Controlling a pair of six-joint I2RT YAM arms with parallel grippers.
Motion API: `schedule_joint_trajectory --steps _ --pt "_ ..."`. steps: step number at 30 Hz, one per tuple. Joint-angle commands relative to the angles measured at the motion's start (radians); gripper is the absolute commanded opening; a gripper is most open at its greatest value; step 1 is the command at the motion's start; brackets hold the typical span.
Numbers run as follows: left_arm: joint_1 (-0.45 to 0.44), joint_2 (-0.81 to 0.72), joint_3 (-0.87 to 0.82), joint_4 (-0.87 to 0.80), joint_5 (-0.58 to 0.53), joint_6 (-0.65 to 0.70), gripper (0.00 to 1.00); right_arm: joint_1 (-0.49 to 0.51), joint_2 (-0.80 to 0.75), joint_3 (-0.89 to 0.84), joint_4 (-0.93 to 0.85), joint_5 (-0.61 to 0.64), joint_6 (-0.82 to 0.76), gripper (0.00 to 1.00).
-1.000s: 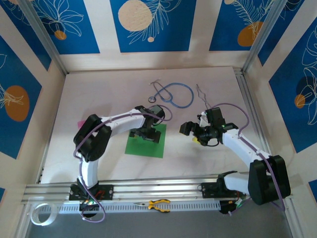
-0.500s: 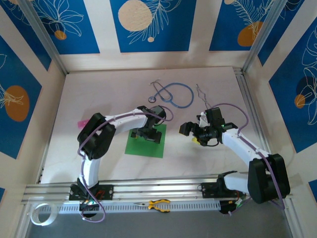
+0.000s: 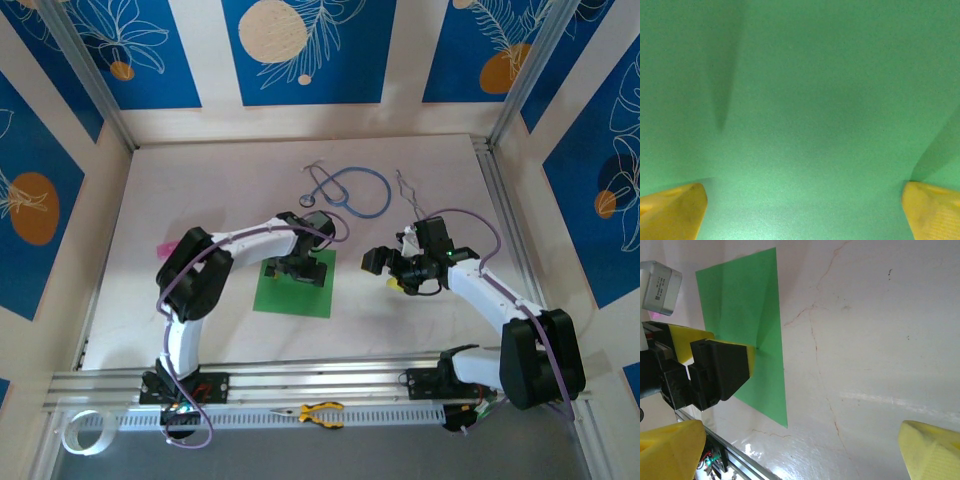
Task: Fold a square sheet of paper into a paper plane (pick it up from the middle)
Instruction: First fold the square sheet of paper in half at the center of the table.
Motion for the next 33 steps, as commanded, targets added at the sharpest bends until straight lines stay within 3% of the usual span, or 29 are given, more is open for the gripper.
schedule_joint_trajectory --steps 1,33 --pt "0.020 -0.011 0.027 0.001 0.010 -0.025 0.99 -0.001 0.001 0.027 -0.025 -0.029 -0.012 0.99" --pt "0.019 0.055 -0.091 0.065 0.040 -0.051 0.93 0.030 0.021 0.048 -0.016 -0.067 -0.027 0.99"
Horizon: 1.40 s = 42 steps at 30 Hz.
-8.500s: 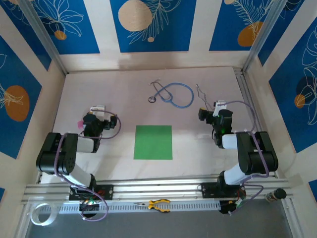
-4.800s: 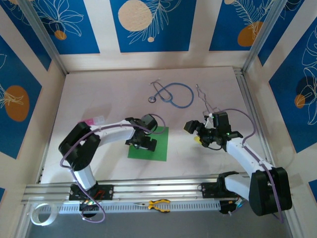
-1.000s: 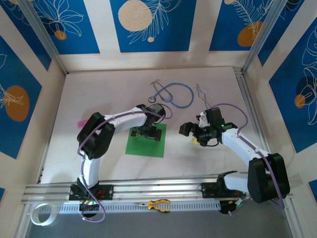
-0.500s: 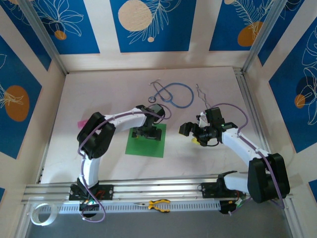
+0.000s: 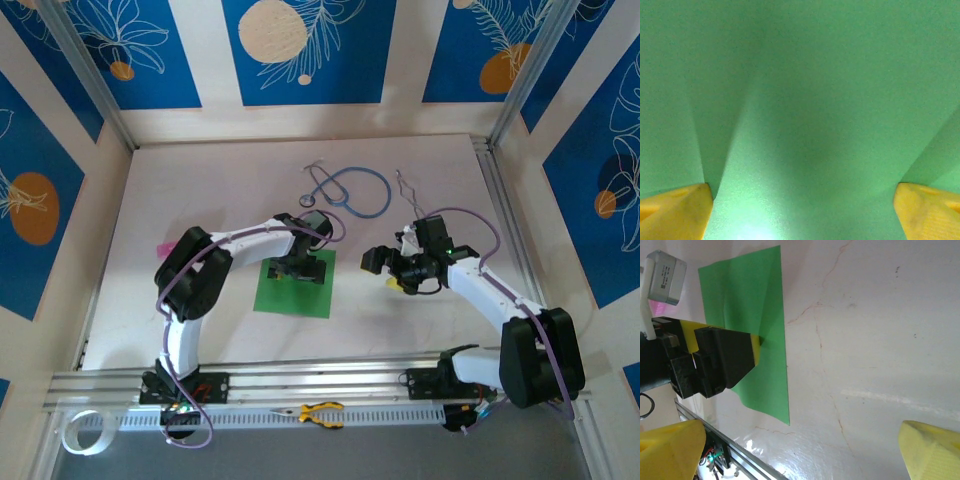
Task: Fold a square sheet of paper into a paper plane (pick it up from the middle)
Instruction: First fold the square sheet of paper in half at the center of the table.
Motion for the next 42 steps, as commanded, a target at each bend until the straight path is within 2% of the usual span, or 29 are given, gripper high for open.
schedule_joint_trajectory --steps 1,11,16,23,26,27,36,42 --pt "0.005 0.055 -0.051 -0.010 0.004 -0.004 0.93 0.026 0.018 0.036 -0.001 -0.050 -0.022 0.99" --pt "0.005 0.022 -0.043 0.012 0.020 0.017 0.82 0.071 0.064 0.056 0.000 -0.013 -0.018 0.99" --pt "0.005 -0.009 -0.037 0.020 0.012 0.024 0.69 0.072 0.059 0.051 0.003 0.011 -0.013 0.99" --pt "0.005 -0.062 -0.045 0.053 0.001 0.029 0.44 0.070 0.058 0.048 0.011 0.044 0.004 0.99" --pt "0.005 -0.083 -0.039 0.053 0.004 0.033 0.42 0.068 0.052 0.046 0.015 0.058 0.010 0.99" --pt "0.005 -0.090 -0.036 0.057 0.008 0.037 0.38 0.066 0.048 0.045 0.014 0.060 0.009 0.99" --pt "0.005 -0.154 -0.007 0.065 0.039 0.034 0.34 0.000 -0.007 0.010 0.028 0.093 0.067 0.99" --pt "0.006 -0.192 0.012 0.117 0.159 -0.007 0.36 -0.112 -0.061 -0.045 0.071 0.022 0.097 0.99"
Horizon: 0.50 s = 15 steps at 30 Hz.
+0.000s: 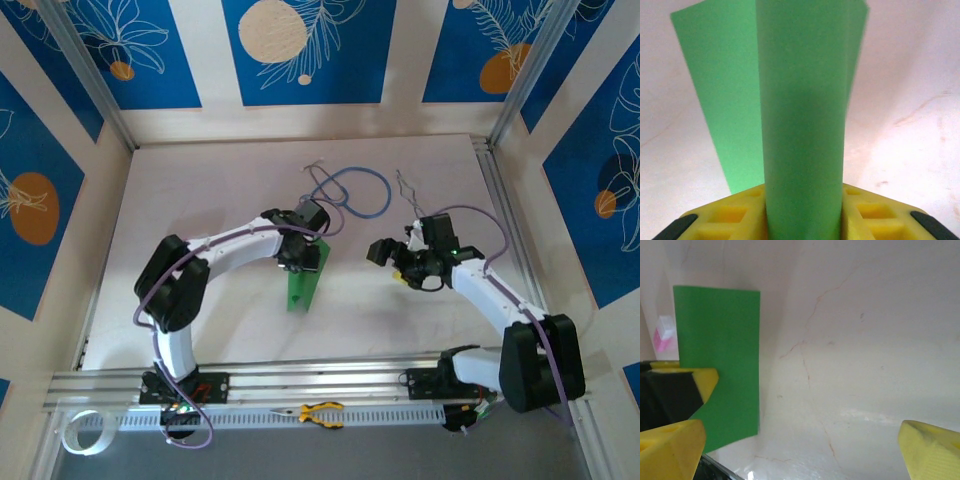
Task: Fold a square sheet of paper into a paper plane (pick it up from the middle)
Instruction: First fold the square sheet of paper in half at the center of the table.
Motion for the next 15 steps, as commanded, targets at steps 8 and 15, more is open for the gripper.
schedule_joint_trajectory --steps 8,15 --pt "0.008 -0.071 0.004 0.149 0.211 -0.111 0.37 -0.113 -0.023 -0.021 0.055 -0.191 0.006 0.99" --pt "0.008 -0.090 -0.101 0.326 0.276 -0.216 0.40 -0.105 0.014 0.002 0.108 -0.269 -0.020 0.99"
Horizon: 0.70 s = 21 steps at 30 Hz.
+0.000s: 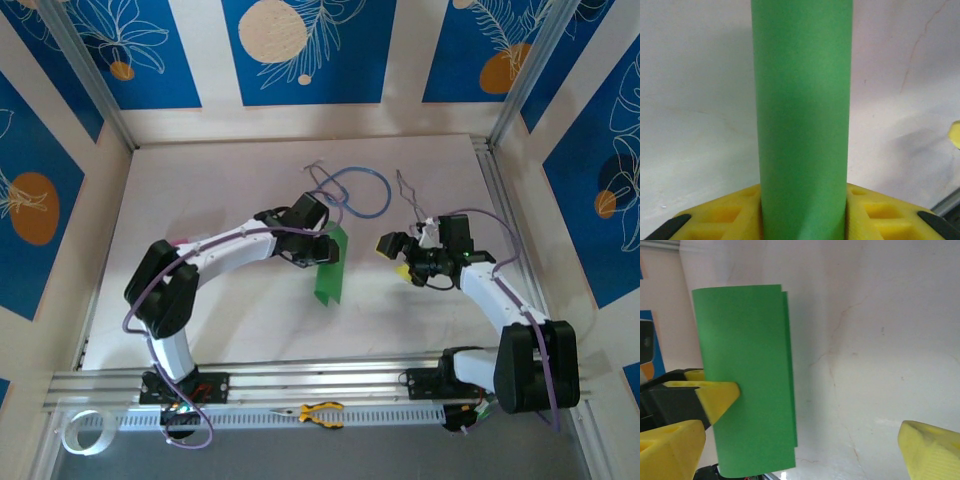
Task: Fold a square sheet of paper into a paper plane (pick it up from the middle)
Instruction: First fold the square sheet of paper in half at the center of the table.
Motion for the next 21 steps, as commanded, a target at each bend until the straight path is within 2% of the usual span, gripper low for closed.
schedule_joint_trajectory --steps 1,8,17,21 --pt "0.008 -0.031 -0.058 0.114 0.063 -0.078 0.40 0.004 0.024 0.035 0.027 -0.079 -0.042 0.99" --pt "0.007 -0.022 -0.127 0.220 0.072 -0.127 0.41 0.004 0.073 0.077 -0.015 -0.087 -0.147 0.99" --pt "0.008 0.022 -0.175 0.330 0.100 -0.166 0.41 0.006 0.085 0.087 -0.016 -0.117 -0.207 0.99" --pt "0.008 0.024 -0.189 0.308 0.096 -0.174 0.41 0.005 0.101 0.101 -0.049 -0.124 -0.218 0.99"
